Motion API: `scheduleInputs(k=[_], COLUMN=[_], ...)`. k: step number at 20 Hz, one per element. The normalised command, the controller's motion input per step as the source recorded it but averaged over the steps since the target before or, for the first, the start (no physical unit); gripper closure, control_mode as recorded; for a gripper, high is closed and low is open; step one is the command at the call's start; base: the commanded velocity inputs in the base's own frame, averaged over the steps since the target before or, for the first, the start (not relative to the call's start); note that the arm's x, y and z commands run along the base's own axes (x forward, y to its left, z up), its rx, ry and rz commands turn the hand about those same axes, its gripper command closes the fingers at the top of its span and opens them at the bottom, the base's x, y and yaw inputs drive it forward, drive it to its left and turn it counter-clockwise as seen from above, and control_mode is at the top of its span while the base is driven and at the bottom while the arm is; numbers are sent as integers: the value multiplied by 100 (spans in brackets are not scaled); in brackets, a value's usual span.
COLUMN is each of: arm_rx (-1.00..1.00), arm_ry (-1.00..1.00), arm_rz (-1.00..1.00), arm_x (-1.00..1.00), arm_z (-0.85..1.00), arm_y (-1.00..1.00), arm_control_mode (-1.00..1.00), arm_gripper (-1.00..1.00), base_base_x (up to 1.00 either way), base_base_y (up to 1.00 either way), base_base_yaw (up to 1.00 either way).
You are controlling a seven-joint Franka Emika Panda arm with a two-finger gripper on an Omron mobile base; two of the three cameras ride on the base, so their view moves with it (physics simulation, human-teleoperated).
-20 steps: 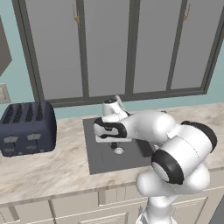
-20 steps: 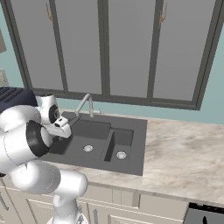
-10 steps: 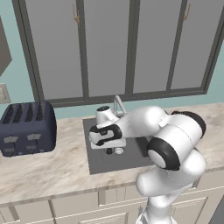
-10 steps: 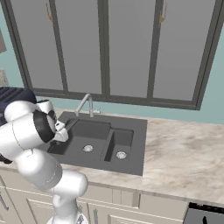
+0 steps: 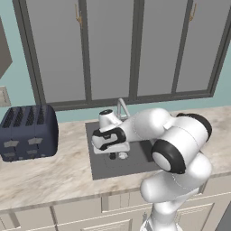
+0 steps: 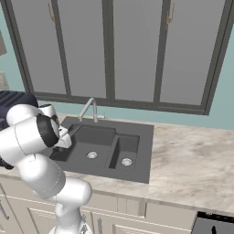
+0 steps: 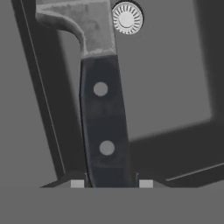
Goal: Move the cutting board and knife to the sink. Then move spray from the cabinet to the counter.
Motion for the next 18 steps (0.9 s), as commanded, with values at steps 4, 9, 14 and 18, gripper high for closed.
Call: scheduleInputs(k=[4, 9, 14, 18], arm_rx=[0, 0, 0, 1], arm_ry=[0, 0, 0, 1], arm_rz=[0, -3, -6, -8], arm_x=[1, 0, 0, 0], arm_z=[-9, -14, -16, -17], arm_y=[-13, -26, -21, -13], arm_control_mode=[-100, -100, -100, -100], arm_gripper=[100, 100, 100, 100], base_base_x=[0, 0, 0, 0], base_base_y=[0, 0, 0, 0], base_base_yaw=[0, 0, 0, 0])
